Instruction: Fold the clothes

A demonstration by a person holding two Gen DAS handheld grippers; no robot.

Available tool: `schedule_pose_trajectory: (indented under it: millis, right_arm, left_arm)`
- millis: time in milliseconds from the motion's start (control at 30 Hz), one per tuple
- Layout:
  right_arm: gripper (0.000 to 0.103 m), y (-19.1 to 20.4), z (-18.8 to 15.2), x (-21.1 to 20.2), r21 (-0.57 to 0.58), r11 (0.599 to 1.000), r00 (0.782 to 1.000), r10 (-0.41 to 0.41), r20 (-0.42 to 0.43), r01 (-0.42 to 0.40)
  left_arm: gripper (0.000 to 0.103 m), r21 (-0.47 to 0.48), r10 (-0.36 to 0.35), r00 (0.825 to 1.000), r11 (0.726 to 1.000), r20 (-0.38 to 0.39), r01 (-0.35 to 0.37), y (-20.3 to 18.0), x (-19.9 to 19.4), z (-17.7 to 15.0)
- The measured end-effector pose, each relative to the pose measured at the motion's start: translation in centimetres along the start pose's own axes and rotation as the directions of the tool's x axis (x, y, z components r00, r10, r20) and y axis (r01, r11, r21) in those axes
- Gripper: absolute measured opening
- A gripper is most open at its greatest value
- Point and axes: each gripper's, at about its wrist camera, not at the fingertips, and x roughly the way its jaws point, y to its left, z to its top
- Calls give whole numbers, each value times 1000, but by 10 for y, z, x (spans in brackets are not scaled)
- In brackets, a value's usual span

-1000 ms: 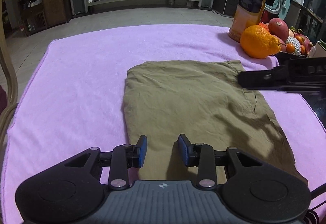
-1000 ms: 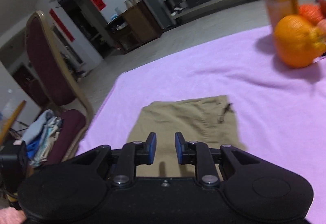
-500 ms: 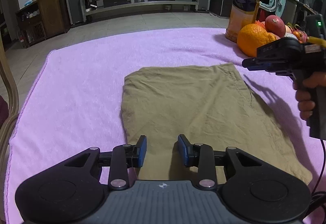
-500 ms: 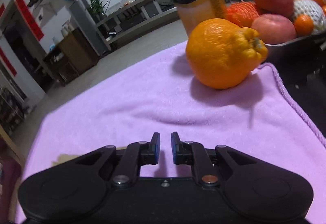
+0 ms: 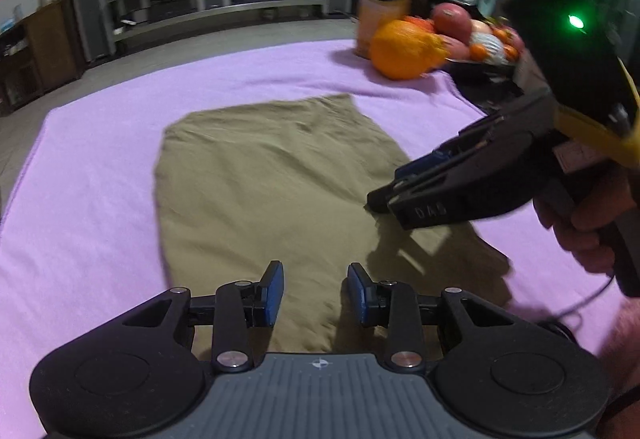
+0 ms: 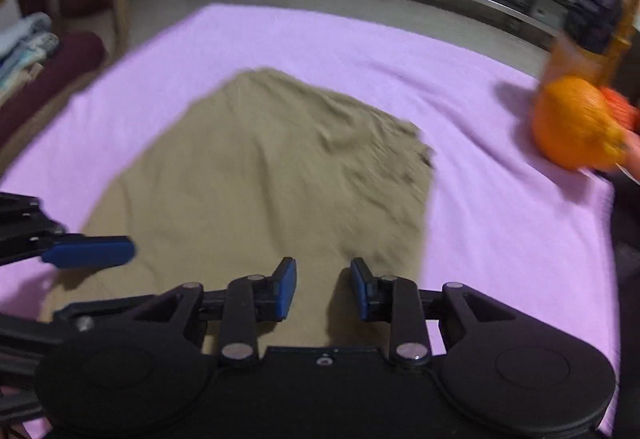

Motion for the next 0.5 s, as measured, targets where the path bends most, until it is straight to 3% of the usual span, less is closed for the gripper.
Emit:
schedule_pose_trajectory:
  millis: [100,200,300,333,400,500]
  right_arm:
    - [29,-12,-23,-22,104,994,999,-36,-34,39]
    - [30,-15,-42,-57,170,984,997,-64,33,58]
    - [29,-22,-51,-85,265,964,989,-5,148,-34]
    - [18,-25,-52,-90,293,953,984,19,179,-72]
    - [9,-26,-51,-92,326,933,976,91,200,-154]
    - [10,-22,-47,-79,331,923,973,144,180,-197]
  left_arm:
    - [33,-3,-6,1000,1000,-6,6,-7,-13,-11]
    - [33,-38,-29,999,999,19,30,-4,-35,-15]
    - [33,-89,-14,997,996,75,21,7,-53,-7]
    - [33,-106,2,997,994,75,6,10,-54,-4]
    - [33,-136,48,998,990,48,-41,17,-48,1]
    - [33,-170,88,996,981,-22,-91,23,-32,-2]
